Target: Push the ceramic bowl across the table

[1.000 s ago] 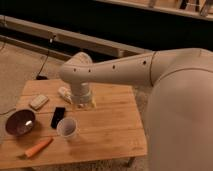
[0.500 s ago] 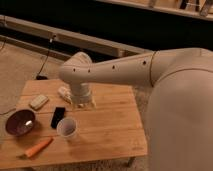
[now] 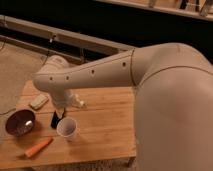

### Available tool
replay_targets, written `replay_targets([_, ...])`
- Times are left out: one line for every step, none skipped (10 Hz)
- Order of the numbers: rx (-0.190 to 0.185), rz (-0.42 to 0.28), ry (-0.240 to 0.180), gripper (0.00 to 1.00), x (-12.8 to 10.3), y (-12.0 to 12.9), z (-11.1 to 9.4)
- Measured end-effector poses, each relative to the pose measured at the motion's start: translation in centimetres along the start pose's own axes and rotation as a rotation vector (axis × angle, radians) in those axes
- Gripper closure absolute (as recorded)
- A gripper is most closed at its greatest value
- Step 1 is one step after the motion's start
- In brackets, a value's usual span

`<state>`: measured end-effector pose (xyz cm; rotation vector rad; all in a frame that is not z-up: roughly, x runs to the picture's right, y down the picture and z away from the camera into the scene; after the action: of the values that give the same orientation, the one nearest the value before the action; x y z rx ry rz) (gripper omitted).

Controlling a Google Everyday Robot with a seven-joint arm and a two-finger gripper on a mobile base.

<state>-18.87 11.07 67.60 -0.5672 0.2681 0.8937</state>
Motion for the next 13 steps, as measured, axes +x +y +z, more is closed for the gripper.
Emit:
replay_targets([-0.007, -0.093, -0.013, 0.35, -0.8, 2.1, -0.1])
replay_targets([-0.01, -0.141, -0.025, 0.35, -1.4, 3.3, -0.3])
replay_targets([-0.013, -0.159, -0.034, 0.35, -2.0, 4.0, -0.3])
replay_targets([-0.012, -0.169, -0.043, 0.35, -2.6, 4.5, -0.4])
replay_targets([-0.01, -0.164, -0.048, 0.35, -2.9, 4.6, -0.3])
replay_targets([-0.009, -0.161, -0.046, 0.35, -2.9, 4.5, -0.3])
replay_targets([-0.009, -0.159, -0.046, 0.35, -2.9, 4.5, -0.3])
replay_targets([-0.009, -0.16, -0.045, 0.35, -2.9, 4.5, -0.3])
replay_targets([-0.009, -0.16, -0.045, 0.35, -2.9, 4.5, -0.3])
replay_targets([-0.009, -0.16, -0.045, 0.35, -2.9, 4.5, -0.3])
replay_targets([-0.009, -0.159, -0.045, 0.35, -2.8, 4.5, -0.3])
replay_targets([-0.009, -0.159, -0.045, 0.35, -2.8, 4.4, -0.3])
replay_targets([-0.007, -0.161, -0.045, 0.35, -2.9, 4.4, -0.3])
